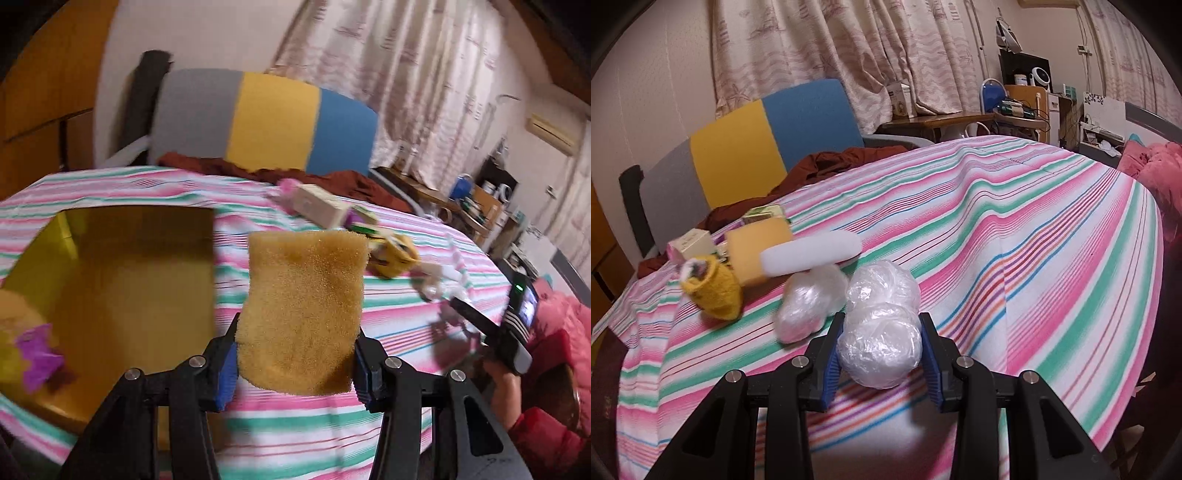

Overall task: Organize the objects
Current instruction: 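Release the sponge into the gold tray with the left tool while the right tool carries the bundle, then lower the plastic bundle into the gold tray and open the right tool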

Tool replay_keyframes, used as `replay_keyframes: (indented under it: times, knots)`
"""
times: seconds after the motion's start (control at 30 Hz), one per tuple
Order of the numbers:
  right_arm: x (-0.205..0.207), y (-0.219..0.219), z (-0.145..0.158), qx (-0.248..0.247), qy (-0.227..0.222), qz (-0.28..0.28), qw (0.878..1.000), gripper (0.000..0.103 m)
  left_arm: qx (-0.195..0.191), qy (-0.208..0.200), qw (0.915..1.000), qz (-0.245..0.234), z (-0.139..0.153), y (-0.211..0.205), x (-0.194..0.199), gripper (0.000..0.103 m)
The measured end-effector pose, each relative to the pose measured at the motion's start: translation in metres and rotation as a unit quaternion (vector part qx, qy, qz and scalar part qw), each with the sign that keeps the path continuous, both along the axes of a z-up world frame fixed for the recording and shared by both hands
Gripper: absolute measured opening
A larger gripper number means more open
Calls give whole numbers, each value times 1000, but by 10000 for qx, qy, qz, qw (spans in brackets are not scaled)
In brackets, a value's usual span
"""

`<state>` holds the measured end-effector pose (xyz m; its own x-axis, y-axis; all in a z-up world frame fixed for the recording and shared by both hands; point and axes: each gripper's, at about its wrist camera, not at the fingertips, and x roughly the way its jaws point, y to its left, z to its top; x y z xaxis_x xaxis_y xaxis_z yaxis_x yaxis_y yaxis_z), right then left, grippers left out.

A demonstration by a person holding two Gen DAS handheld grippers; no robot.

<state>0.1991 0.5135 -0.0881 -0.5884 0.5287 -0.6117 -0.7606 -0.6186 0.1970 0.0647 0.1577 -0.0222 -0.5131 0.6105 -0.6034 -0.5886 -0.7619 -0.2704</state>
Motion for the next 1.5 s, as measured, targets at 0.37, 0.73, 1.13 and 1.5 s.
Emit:
replay_keyframes:
  times: [0.37,0.73,1.13,1.5]
  knots:
    - [2,-53,30,168,168,533,9983,37,-616,-823,9919,745,-32,-80,-55,51]
    - [-36,-177,99,277,934,2696,9580,37,-1302,-1067,9796,1095,-48,-100,-69,52]
    - [-90,-283,81,-355,431,4413,8956,37,-504,-1872,9760,993,-30,-121,-77,82]
    - [-128,-336,54,-355,-149,4924,8695,39,711,-851,9768,1834,28,-171,-69,100]
